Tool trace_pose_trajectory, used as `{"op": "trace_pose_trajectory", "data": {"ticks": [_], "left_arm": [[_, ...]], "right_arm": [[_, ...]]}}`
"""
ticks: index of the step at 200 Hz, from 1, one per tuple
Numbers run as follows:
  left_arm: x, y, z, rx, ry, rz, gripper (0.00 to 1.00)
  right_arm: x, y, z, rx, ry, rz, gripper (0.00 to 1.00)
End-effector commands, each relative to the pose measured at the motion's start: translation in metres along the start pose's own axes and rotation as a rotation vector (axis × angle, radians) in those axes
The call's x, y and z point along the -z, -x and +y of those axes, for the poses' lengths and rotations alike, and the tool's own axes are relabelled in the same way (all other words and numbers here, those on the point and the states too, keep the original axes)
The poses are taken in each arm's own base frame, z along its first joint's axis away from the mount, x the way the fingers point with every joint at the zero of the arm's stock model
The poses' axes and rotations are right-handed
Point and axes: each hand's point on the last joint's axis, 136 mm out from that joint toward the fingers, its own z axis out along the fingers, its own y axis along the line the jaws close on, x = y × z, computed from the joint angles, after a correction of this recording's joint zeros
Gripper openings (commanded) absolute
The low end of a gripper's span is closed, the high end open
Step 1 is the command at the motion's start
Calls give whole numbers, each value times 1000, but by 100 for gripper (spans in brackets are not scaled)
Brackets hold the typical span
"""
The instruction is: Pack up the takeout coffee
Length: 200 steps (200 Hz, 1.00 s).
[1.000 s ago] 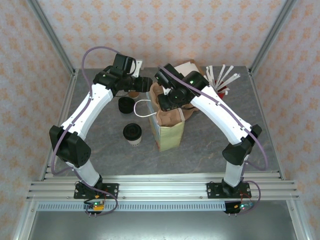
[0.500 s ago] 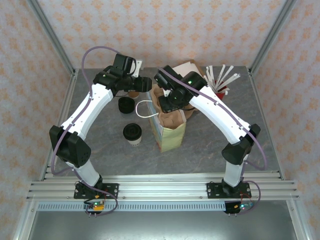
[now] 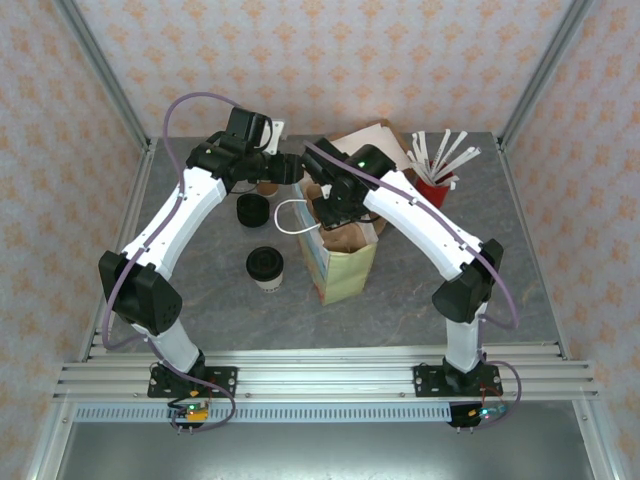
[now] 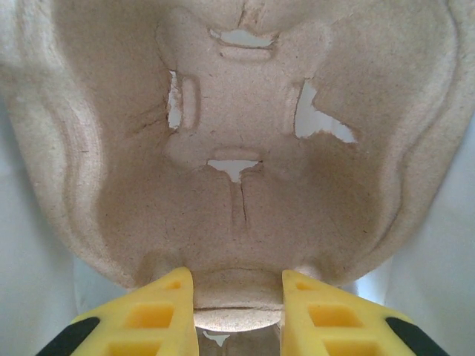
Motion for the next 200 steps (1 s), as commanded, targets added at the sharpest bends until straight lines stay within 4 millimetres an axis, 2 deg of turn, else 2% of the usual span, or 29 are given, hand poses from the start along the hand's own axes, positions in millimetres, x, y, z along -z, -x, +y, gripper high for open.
{"op": "trace_pose_trajectory", "data": {"ticks": [1,72,105,166,200], "left_arm": [[9,11,5,-14,14,-48,60],[31,26,3,6,35,-129,70],[45,29,10,34,81,-173,74],[80,33,27,95,174,-277,75],[96,29,26,114,171,-321,76]], "right_arm": [[6,-8,-8,24,-47,25,28],[-10,-8,-8,46,-69,61,28],[-15,-5,-6,50,-69,64,28],[-34,-8,-8,42,-53,98,29],[-46,-10,-12,25,-41,118,29]]}}
